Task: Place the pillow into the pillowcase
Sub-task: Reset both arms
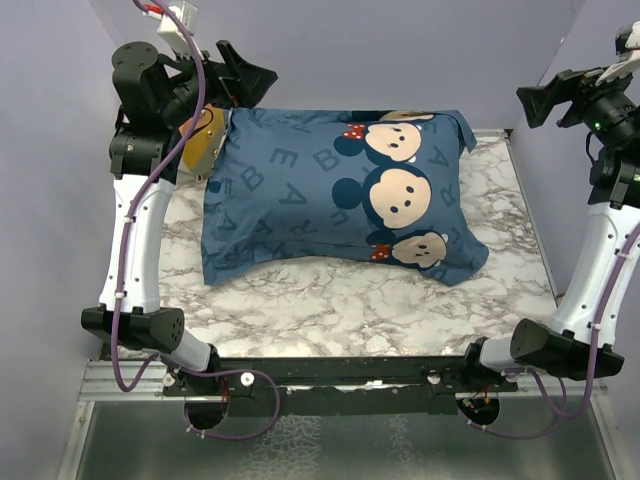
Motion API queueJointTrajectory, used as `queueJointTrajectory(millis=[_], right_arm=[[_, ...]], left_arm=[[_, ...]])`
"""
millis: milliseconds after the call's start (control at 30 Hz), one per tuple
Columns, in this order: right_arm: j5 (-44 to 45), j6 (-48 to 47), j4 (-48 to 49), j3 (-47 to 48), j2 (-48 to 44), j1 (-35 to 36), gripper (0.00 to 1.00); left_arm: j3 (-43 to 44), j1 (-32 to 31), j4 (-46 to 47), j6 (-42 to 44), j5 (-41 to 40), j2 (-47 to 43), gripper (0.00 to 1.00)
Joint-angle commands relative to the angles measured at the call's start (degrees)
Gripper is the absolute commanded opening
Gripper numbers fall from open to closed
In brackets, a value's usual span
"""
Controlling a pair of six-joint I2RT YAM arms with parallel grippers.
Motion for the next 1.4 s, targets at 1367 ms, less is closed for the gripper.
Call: queueJointTrajectory(millis=[1367], right_arm=[[-1.03,2.66,-14.68,8.98,7.82,-0.26,1.0]], left_arm=[[-16.13,0.69,7.81,-0.7,3.63,-8.91,0.99]])
